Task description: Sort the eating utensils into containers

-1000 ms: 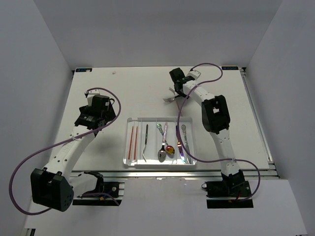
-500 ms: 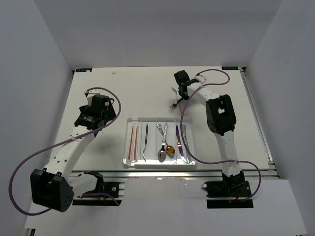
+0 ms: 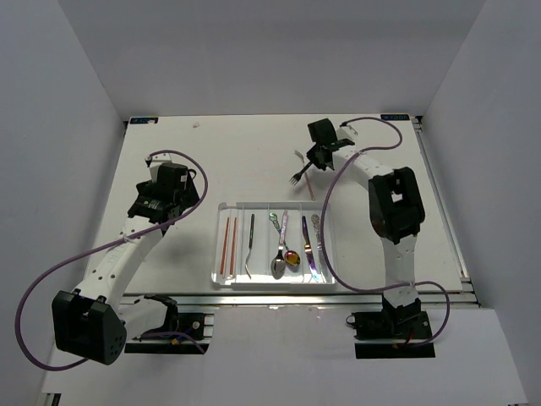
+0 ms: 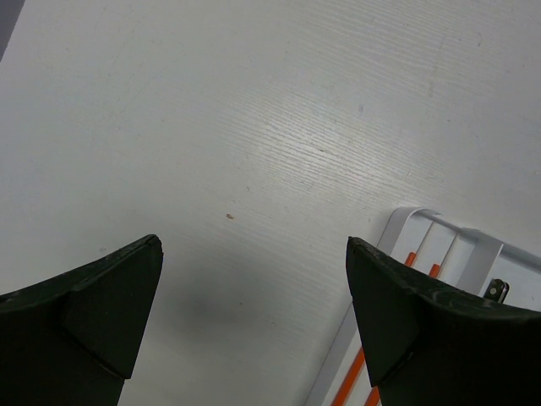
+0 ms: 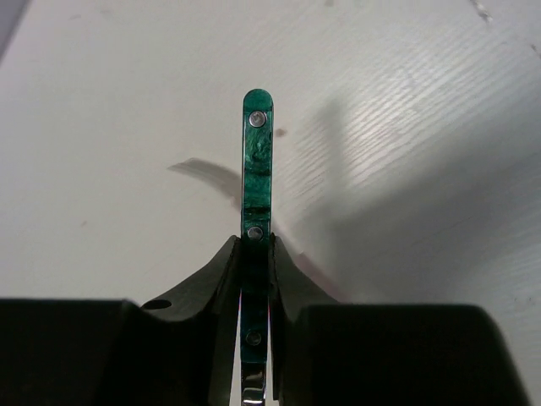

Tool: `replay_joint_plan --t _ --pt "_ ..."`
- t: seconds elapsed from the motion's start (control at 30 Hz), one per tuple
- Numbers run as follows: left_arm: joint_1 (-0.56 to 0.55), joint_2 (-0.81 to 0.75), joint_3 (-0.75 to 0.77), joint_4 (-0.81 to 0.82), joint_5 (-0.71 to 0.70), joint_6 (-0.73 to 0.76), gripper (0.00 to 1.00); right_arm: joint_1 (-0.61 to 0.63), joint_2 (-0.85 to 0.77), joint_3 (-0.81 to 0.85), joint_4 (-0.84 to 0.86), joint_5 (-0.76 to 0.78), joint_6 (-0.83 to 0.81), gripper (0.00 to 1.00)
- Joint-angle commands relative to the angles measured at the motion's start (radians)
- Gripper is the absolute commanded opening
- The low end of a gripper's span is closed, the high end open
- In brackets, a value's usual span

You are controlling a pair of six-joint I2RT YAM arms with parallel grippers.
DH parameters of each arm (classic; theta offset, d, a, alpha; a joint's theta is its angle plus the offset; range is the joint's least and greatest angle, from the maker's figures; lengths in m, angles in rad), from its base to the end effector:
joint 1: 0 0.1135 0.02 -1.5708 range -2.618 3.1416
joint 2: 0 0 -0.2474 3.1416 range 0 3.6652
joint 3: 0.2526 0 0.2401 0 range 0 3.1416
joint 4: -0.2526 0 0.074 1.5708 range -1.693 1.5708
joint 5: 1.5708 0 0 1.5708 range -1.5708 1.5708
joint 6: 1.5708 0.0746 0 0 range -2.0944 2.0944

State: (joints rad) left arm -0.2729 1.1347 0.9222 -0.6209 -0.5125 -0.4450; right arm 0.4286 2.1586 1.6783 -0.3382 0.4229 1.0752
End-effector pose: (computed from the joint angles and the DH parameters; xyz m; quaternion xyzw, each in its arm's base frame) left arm 0.2495 -0.0319 0.2445 -0.1686 0.8912 0.0989 0.4095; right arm 0.4567 0.1750 0.1615 0.3620 0.8378 0.1027 0.3957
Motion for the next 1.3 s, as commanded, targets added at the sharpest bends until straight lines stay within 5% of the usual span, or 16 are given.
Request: replay_joint_plan --t 0.0,0.23,0.57,1.27 --pt "0.001 -0.027 -0.008 0.001 -0.021 0.0 0.98 0.082 -0.163 -0.029 0.139 0.022 -0.147 0.0" --pt "0.001 -0.059 -0.013 0.001 -0.063 -0.011 0.98 0.306 -0.318 -0.271 0.264 0.025 -0.354 0.0" --pt "0.001 -0.078 -0.014 0.007 -0.06 -0.015 0.98 0.61 -0.405 -0.569 0.372 0.042 -0.222 0.0" --pt "0.0 -0.081 -0.016 0.01 -0.035 -0.009 0.98 0.71 -0.358 -0.549 0.262 0.191 -0.07 0.0"
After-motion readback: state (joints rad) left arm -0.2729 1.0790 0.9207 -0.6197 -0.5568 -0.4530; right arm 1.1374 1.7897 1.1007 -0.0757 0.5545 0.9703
